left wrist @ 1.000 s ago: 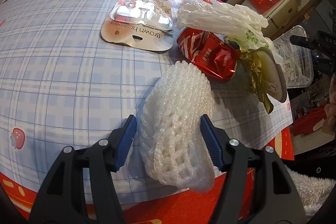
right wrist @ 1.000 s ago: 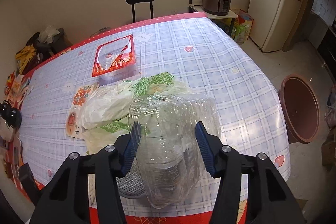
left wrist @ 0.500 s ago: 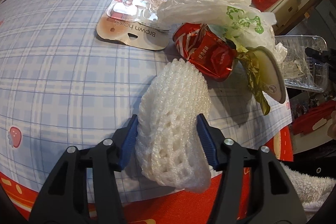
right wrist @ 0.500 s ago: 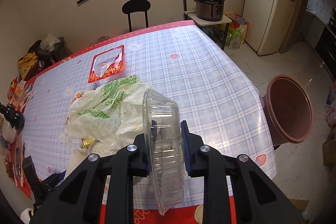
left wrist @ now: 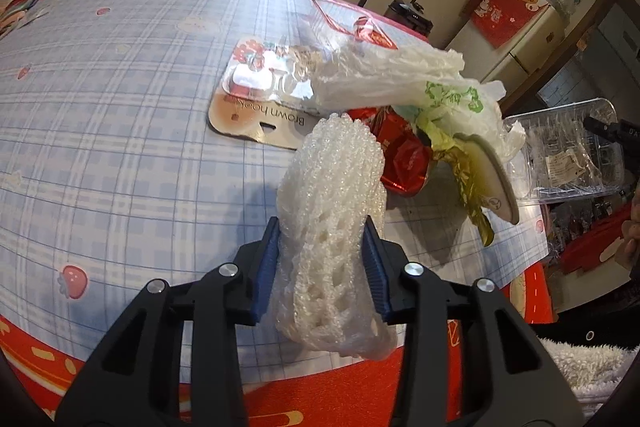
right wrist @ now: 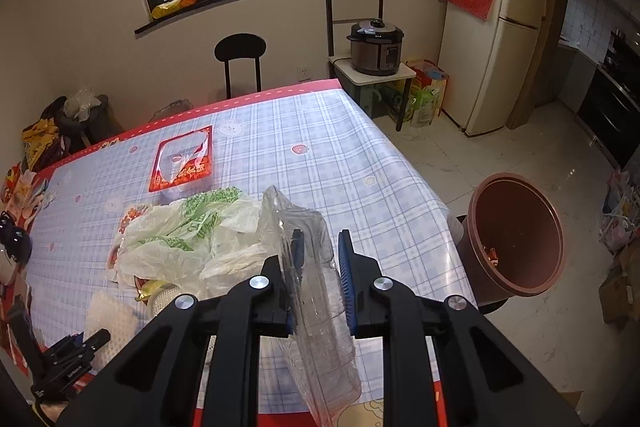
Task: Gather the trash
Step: 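Carry the foam net and clear container to the brown bin and drop them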
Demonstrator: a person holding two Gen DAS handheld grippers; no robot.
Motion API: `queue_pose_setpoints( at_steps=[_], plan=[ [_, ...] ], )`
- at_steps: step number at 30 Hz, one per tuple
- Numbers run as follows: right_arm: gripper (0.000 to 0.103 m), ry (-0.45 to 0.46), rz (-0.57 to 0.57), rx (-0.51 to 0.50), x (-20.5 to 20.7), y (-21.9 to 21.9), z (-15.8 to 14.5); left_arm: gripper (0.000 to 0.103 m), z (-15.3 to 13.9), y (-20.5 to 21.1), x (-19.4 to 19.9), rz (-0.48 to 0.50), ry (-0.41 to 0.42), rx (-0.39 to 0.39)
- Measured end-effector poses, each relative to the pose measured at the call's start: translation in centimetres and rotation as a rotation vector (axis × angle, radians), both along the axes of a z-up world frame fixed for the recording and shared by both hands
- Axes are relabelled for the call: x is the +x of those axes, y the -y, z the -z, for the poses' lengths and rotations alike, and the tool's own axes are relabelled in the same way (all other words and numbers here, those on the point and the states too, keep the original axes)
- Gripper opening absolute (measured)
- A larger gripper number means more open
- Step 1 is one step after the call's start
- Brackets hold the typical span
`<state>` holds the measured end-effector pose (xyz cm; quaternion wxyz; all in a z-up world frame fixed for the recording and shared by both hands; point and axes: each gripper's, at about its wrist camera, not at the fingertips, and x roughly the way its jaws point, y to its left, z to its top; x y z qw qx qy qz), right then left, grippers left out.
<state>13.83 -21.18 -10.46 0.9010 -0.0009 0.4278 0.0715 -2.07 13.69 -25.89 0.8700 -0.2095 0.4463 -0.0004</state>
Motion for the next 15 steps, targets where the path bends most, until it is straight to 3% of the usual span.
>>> queue_pose_setpoints(
  at_steps=[8, 15],
  plan=[
    [0.018, 0.051, 0.046, 0.007, 0.2, 2.2, -1.2, 0.042, -5.0, -2.3, -1.1, -0.071, 0.103, 0.030],
    [0.018, 0.103, 0.055, 0.024, 0.8, 4.3, -2.6, 0.042, -8.6, -1.4, -1.7, -0.105, 0.179, 0.068]
  ],
)
